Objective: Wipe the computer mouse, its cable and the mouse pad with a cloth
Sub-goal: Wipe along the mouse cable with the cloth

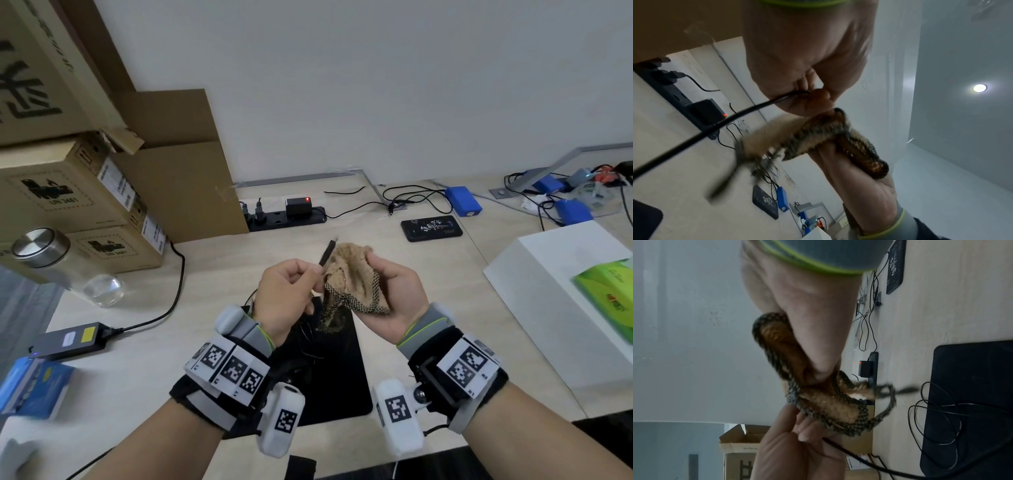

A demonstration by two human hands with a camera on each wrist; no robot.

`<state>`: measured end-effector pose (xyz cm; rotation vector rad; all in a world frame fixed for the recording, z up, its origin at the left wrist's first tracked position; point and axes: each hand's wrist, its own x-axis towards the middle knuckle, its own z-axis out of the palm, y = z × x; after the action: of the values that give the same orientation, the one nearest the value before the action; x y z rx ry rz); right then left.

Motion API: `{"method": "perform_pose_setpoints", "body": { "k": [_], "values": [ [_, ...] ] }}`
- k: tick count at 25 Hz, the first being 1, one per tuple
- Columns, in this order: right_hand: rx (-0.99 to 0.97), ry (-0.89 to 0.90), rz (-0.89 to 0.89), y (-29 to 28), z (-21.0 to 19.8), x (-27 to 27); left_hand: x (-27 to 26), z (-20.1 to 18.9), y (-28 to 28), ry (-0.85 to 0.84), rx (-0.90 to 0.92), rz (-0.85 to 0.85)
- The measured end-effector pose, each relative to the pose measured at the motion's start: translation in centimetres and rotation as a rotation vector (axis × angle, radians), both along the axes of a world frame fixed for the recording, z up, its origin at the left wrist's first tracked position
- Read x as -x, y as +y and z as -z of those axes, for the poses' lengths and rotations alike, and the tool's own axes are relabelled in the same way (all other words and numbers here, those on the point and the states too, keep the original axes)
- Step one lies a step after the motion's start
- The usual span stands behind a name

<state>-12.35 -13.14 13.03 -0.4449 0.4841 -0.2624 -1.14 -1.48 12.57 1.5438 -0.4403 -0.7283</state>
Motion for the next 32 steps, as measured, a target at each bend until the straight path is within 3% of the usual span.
{"method": "perform_pose_setpoints", "body": {
  "k": [4, 10, 14, 21, 28, 32],
  "values": [
    [0.187, -0.137, -0.092, 0.2, 0.8, 0.4, 0.2, -0.4, -0.1, 0.057, 0.064, 0.003],
    [0.393, -0.132, -0.063, 0.7, 1.2, 0.3, 0.2, -1.2, 0.3, -0.23, 0.045, 0.118],
    [0.509, -0.062, -0.047, 1.3, 0.6, -0.1, 0.0, -1.3, 0.4, -0.092, 0.023, 0.179],
    [0.488, 0.138, 0.096, 3.1, -0.2, -2.3, 0.0, 0.4, -0.4, 0.183, -0.091, 0.126],
    [0.054, 0.125, 0.153, 2.2, -0.9, -3.3, 0.3, -0.4, -0.7, 0.488, 0.065, 0.139],
    [0.055, 0.183, 0.186, 2.2, -0.6, -3.2, 0.7, -0.9, -0.5, 0.395, 0.019, 0.177]
  ]
}}
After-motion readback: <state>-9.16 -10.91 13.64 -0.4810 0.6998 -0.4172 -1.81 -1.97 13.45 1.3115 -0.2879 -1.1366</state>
